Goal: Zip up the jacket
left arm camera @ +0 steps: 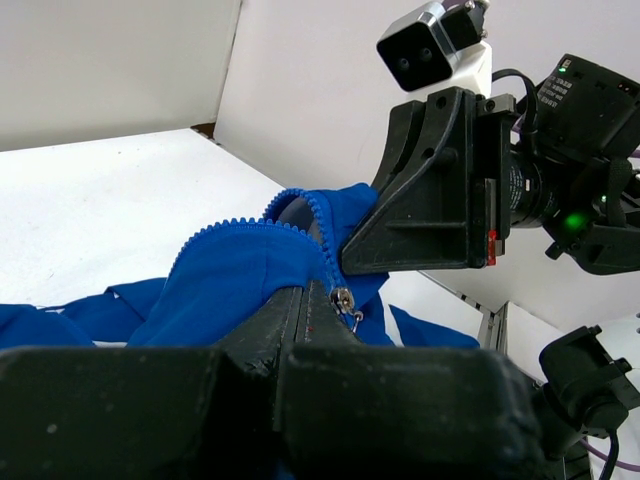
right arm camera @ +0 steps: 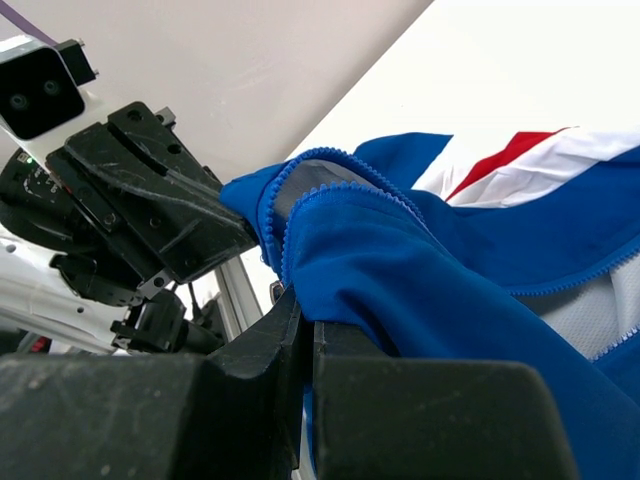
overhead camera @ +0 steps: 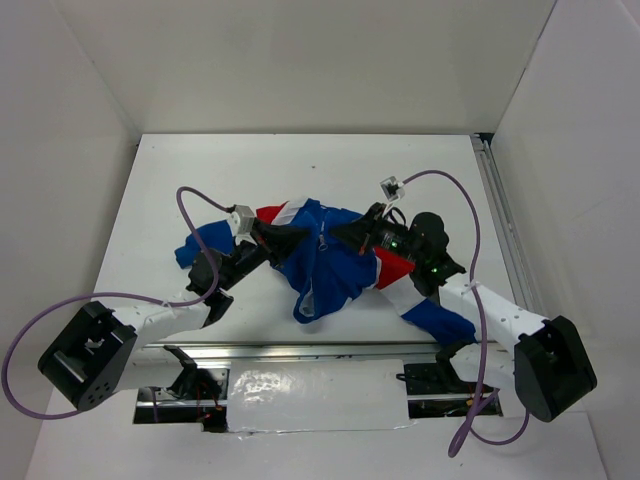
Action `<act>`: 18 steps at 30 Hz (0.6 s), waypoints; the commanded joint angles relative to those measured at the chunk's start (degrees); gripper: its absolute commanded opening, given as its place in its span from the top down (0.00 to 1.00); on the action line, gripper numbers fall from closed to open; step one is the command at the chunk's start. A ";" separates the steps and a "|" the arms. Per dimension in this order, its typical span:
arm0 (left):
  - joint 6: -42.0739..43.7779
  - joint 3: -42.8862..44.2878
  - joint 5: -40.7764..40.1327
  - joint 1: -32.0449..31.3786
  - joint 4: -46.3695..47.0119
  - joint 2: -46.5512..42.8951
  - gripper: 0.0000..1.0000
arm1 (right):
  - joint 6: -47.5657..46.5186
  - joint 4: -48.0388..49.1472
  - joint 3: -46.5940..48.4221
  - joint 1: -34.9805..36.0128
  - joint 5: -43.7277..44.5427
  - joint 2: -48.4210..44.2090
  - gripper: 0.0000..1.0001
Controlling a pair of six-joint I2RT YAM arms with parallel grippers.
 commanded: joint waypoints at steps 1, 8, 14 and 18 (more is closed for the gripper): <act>1.05 -0.35 0.48 -0.24 16.01 -0.52 1.00 | 0.34 2.02 3.15 0.25 0.20 -0.46 1.00; 0.88 -0.44 0.14 -0.24 15.31 -0.78 1.00 | 0.42 2.28 3.85 0.07 -0.24 -0.02 1.00; 0.18 -0.53 1.36 -0.24 15.75 -0.60 1.00 | 0.95 2.90 4.12 0.16 -0.50 0.77 1.00; 0.00 -0.79 2.24 -0.32 15.31 -1.39 1.00 | 0.77 3.33 3.86 0.24 0.20 0.86 1.00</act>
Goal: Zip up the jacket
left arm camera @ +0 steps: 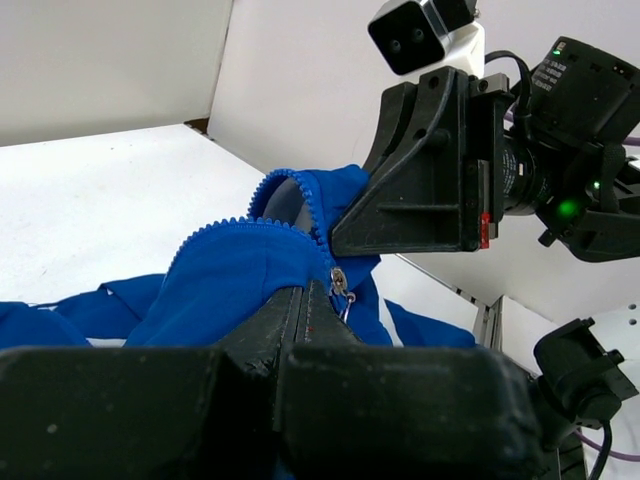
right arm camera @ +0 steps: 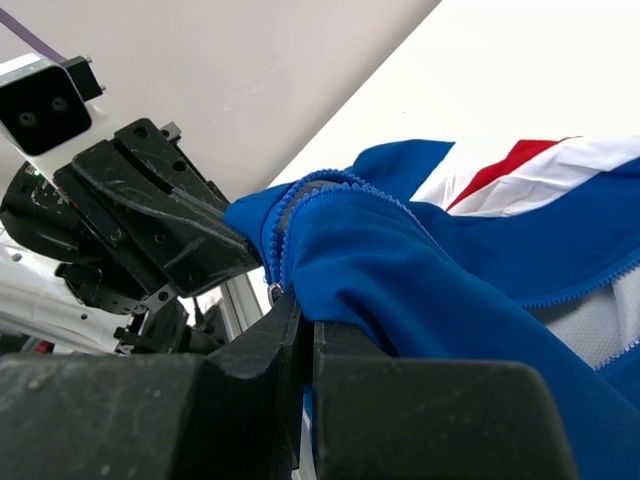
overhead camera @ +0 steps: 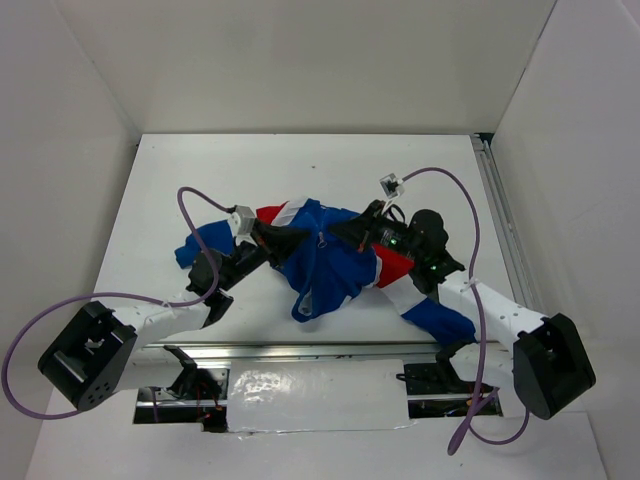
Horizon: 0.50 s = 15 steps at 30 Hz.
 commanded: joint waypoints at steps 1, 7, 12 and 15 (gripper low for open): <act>-0.20 -0.48 1.65 -0.24 14.96 -1.63 1.00 | 0.53 3.84 2.24 0.16 0.13 0.01 1.00; -0.82 1.36 1.92 -0.24 1.11 -5.50 1.00 | 1.50 5.34 2.24 0.07 -0.40 -0.17 1.00; 1.12 3.81 3.86 -0.33 -8.83 -8.57 1.00 | 1.85 2.97 3.29 0.16 -0.13 -0.17 1.00; 1.47 6.98 1.49 -0.33 -18.87 -8.67 1.00 | 2.12 3.14 2.94 0.16 -1.01 -0.87 1.00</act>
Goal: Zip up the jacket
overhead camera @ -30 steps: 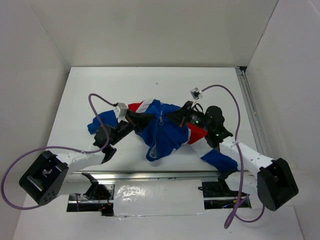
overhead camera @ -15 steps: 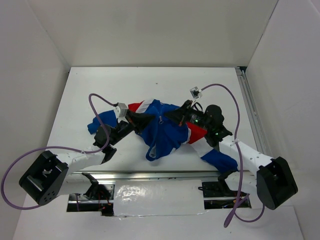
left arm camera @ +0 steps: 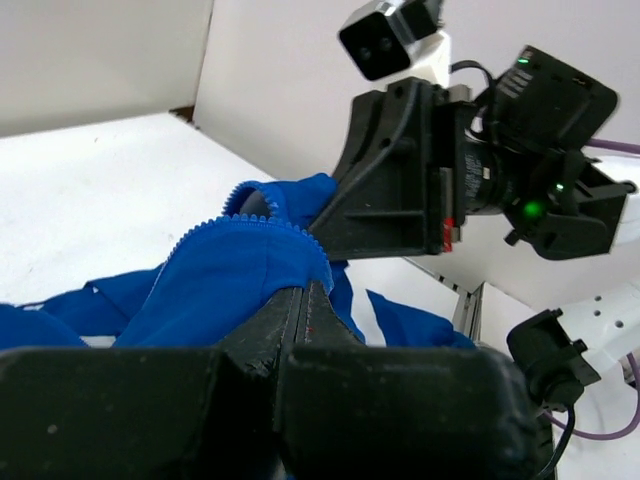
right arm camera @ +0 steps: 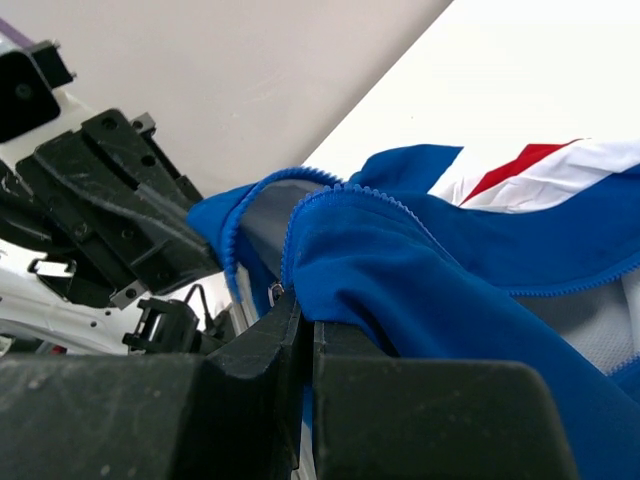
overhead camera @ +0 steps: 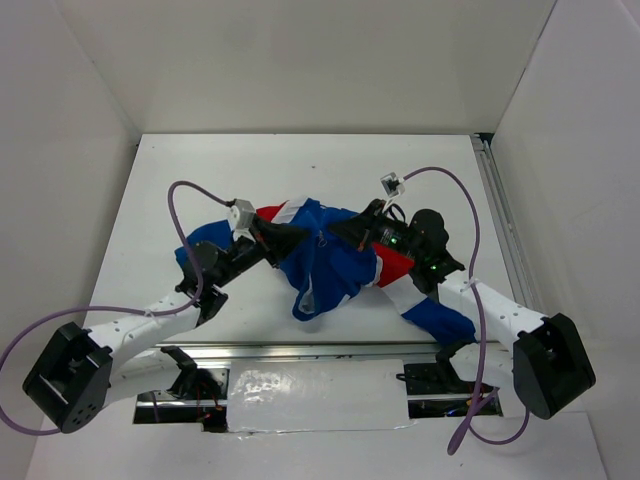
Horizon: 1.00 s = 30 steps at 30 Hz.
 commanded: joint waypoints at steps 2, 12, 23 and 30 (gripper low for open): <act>0.09 3.88 -2.24 -0.28 -6.97 -0.80 1.00 | 0.06 1.98 2.61 0.25 -1.14 -1.49 1.00; -0.26 3.71 -9.01 -0.28 -2.93 -0.71 1.00 | -1.35 -1.00 1.47 0.42 -1.14 -2.98 1.00; -0.53 3.18 -5.41 -0.28 1.03 0.34 1.00 | -0.82 -0.58 2.43 0.25 -1.32 -1.49 1.00; -1.15 1.95 -3.83 -0.28 3.49 0.87 1.00 | -0.38 -1.45 3.84 0.24 -0.70 -0.35 1.00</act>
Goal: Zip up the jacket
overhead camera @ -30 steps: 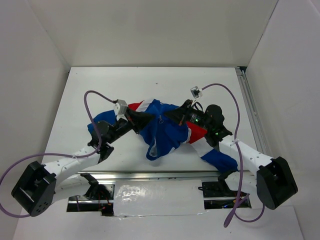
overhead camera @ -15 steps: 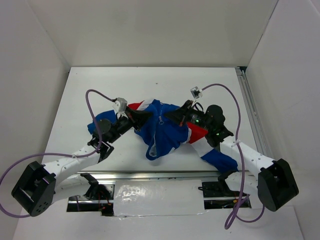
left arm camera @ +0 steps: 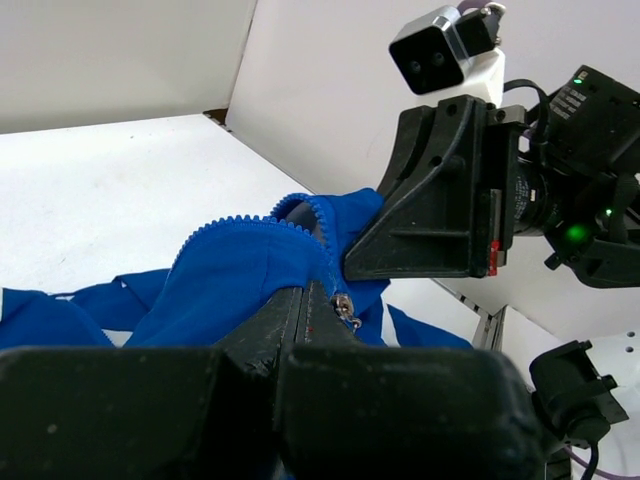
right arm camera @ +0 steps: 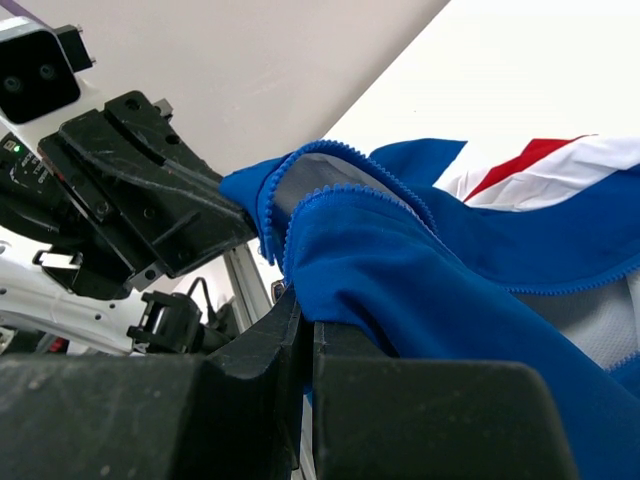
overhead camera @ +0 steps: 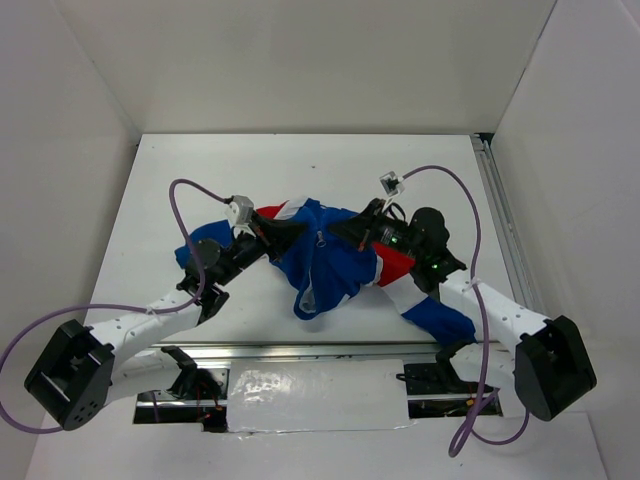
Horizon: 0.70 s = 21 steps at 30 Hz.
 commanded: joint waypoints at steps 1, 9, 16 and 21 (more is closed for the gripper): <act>-0.69 0.03 1.36 -0.24 6.68 -0.11 1.00 | 0.19 1.85 3.01 0.25 -0.09 0.62 1.00; -0.25 -0.15 1.27 -0.24 7.12 0.50 1.00 | 0.54 1.86 3.36 0.25 -0.44 0.35 1.00; 0.19 -0.15 0.65 -0.24 6.94 0.94 1.00 | 0.37 1.77 3.27 0.16 -0.44 -0.35 1.00; 0.02 -0.94 1.00 -0.24 8.08 0.86 1.00 | 0.54 1.42 3.45 0.16 -0.27 -0.44 1.00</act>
